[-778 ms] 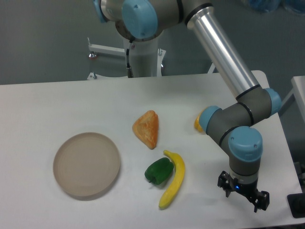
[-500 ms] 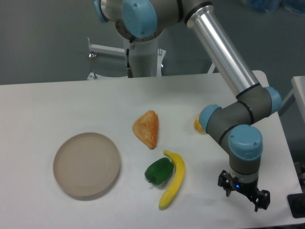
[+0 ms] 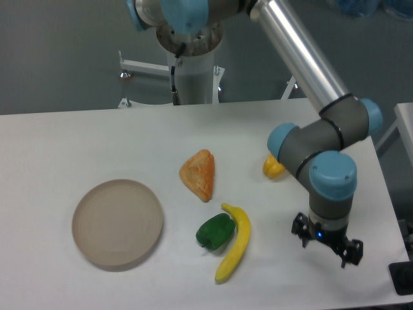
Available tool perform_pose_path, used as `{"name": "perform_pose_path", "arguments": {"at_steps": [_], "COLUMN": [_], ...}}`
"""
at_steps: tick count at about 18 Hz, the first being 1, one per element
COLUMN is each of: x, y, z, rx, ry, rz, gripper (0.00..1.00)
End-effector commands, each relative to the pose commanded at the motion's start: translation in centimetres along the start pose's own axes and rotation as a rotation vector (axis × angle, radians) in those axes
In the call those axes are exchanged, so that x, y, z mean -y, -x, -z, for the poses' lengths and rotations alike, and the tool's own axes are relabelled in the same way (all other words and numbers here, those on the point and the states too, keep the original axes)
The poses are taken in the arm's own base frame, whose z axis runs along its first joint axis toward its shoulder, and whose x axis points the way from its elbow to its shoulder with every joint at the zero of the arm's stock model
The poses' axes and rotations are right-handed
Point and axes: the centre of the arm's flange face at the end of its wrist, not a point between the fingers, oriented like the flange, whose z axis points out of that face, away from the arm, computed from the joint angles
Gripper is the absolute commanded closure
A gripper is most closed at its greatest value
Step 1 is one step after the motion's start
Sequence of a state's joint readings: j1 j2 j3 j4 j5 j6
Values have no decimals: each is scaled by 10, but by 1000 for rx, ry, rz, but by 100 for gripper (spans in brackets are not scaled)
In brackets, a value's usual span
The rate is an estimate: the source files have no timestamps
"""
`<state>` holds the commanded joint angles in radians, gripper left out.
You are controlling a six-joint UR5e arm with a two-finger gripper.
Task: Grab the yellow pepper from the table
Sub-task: 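Move the gripper up and over the small yellow pepper, then lower the open gripper around the yellow pepper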
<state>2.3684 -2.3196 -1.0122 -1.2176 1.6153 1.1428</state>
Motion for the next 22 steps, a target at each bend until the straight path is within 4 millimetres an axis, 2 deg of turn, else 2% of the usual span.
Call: {"name": "perform_pose_path", "arguments": {"at_steps": [4,7,8,9,10,12,14,20,22], "x": [-53,-79,-86,-90,-94,-99,-106,-103,-102], "y": [-15,-34,-48,-58,-74,-90,-103,-117,-115], "z": [17,24,26,33,30,18,15,-1,-2], "rx": [-119,-180,-209,-219,-237,-266,-281,-261,-236], "ry": [71,113,122,122,129,140,144,134,129], "rz": [24,-15,-34,-46,-60,-62,-59,-119,-140], "gripper": [0,0,0,0,0,0,0,0,0]}}
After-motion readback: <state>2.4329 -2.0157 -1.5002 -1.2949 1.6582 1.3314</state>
